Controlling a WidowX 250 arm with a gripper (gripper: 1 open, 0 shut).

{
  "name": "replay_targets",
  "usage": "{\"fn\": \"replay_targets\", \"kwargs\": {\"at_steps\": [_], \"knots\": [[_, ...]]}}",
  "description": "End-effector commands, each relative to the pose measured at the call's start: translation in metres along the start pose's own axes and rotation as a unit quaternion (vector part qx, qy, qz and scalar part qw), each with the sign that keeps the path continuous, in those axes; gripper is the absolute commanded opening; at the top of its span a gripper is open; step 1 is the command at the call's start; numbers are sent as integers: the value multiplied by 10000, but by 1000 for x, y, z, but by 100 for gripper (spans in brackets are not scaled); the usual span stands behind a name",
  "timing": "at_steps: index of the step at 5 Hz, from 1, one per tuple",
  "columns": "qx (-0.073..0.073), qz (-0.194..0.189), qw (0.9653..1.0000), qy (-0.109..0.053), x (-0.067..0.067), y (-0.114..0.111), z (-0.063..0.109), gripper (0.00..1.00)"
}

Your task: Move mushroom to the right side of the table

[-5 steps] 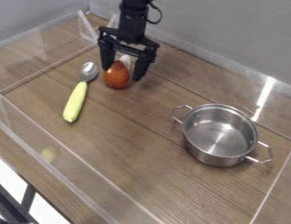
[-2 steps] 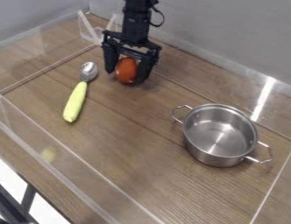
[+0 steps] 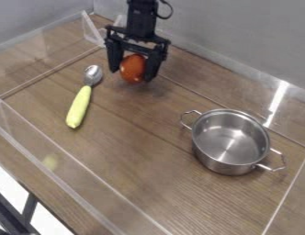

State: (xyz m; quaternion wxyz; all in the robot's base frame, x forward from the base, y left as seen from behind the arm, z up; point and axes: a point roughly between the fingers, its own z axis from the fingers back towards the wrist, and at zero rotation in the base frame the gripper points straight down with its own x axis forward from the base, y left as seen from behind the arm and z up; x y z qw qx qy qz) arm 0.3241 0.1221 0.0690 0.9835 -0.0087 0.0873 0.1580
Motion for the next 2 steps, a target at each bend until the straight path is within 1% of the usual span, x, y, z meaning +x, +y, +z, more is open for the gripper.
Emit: {"fn": "replay_targets", "kwargs": {"at_steps": [1,2], "knots": [[9,-180,9992,-353,-7,5,32,100],[27,-397,9988,-295,-9,10,34,100]]}}
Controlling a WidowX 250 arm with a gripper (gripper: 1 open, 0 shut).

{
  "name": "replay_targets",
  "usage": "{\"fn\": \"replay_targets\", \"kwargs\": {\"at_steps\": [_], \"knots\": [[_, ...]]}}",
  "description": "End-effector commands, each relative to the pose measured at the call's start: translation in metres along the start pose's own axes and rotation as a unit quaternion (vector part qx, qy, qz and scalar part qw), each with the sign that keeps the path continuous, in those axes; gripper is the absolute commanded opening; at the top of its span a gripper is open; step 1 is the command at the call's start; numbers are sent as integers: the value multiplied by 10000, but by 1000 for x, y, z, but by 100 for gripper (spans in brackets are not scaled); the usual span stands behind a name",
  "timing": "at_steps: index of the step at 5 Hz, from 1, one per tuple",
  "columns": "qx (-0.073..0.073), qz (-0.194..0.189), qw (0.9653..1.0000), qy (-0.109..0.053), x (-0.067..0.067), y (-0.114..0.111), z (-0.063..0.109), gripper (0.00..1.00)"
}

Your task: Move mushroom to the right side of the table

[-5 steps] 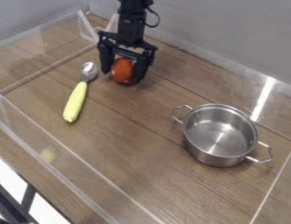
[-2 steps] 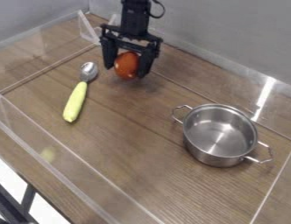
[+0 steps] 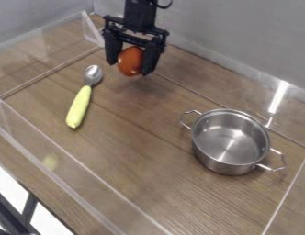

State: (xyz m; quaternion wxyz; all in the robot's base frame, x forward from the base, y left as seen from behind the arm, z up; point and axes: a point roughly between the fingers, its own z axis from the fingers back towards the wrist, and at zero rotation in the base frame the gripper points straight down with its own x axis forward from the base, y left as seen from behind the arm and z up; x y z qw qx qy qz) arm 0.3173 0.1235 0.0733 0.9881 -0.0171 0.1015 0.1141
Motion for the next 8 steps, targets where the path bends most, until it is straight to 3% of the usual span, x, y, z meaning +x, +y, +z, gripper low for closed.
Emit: {"fn": "replay_targets", "kwargs": {"at_steps": [1,2,4,5,6,7,8], "knots": [[42,80,9992,-392,-12,9,30,100],[10,107,9994,-344,-21,12,30,100],[42,-263,9991,-336,-13,28,32,100],[12,-134,9993,-360,-15,34,23,100],[-11,-15,9993,-367,-17,40,15,0],[-20,63,9992,-392,-25,35,13,0],[-46,169,9989,-427,-23,25,14,0]]}}
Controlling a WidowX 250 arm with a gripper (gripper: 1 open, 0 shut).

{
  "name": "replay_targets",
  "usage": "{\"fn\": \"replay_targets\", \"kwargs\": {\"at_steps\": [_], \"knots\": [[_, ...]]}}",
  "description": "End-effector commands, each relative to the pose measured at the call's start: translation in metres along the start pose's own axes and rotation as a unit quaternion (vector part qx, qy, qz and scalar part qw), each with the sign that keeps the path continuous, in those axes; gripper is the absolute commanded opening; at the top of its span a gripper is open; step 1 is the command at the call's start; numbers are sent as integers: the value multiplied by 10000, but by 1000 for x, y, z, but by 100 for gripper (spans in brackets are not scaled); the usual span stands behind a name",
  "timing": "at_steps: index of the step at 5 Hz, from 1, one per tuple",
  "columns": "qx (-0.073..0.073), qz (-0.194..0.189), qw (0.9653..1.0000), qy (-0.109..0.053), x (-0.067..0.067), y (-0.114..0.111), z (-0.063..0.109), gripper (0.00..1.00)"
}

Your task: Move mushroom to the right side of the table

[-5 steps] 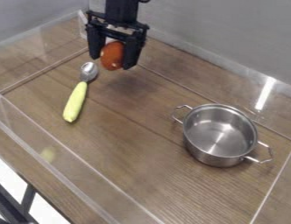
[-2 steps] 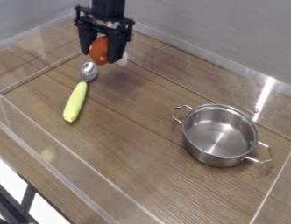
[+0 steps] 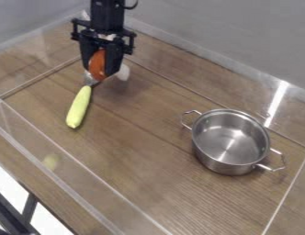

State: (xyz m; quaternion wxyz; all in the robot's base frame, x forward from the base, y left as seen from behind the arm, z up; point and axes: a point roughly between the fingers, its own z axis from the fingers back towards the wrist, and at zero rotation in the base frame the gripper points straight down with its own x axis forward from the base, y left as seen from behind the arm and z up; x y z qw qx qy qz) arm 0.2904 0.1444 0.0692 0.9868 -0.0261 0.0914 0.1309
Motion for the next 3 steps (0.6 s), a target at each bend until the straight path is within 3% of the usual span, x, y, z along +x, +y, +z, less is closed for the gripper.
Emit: {"fn": "replay_targets", "kwargs": {"at_steps": [1,3], "knots": [[24,108,9993,-358,1,-11,20,0],[-56,251,9990,-375,2,-19,47,0]]}}
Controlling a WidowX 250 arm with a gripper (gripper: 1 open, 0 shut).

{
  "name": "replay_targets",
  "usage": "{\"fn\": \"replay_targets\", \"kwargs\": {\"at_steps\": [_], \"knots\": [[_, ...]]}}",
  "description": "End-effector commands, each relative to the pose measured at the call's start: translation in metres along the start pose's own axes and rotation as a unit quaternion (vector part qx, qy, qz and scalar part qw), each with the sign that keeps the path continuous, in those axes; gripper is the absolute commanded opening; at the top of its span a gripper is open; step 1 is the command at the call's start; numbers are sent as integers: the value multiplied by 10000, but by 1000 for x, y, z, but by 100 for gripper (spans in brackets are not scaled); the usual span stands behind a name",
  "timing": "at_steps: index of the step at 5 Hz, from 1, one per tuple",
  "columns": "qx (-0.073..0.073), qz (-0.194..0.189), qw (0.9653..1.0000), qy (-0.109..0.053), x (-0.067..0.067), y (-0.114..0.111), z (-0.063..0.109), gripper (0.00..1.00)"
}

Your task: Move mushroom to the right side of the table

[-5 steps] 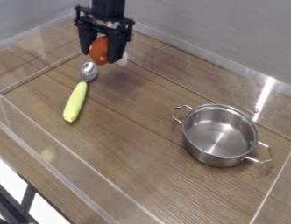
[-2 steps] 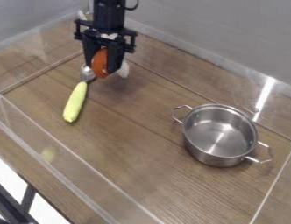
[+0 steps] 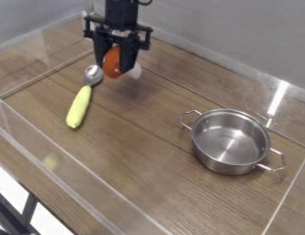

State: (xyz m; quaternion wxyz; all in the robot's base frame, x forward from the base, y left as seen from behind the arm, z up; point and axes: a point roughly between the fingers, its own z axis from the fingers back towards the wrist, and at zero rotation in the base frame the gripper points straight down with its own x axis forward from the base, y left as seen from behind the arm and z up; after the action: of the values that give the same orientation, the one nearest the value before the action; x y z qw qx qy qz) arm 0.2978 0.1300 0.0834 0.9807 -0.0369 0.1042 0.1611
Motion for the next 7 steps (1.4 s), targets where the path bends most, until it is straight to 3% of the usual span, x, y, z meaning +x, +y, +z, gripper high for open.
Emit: {"fn": "replay_targets", "kwargs": {"at_steps": [1,3,5,6,7], "knots": [[76,-146,9986,-508,5,-14,35,0],[137,-391,9981,-450,13,-38,31,0],[215,-590,9977,-251,8,-51,-12,0],[305,-762,9965,-151,15,-51,-33,0],[369,-901,9952,-86,19,-51,-32,0]]}}
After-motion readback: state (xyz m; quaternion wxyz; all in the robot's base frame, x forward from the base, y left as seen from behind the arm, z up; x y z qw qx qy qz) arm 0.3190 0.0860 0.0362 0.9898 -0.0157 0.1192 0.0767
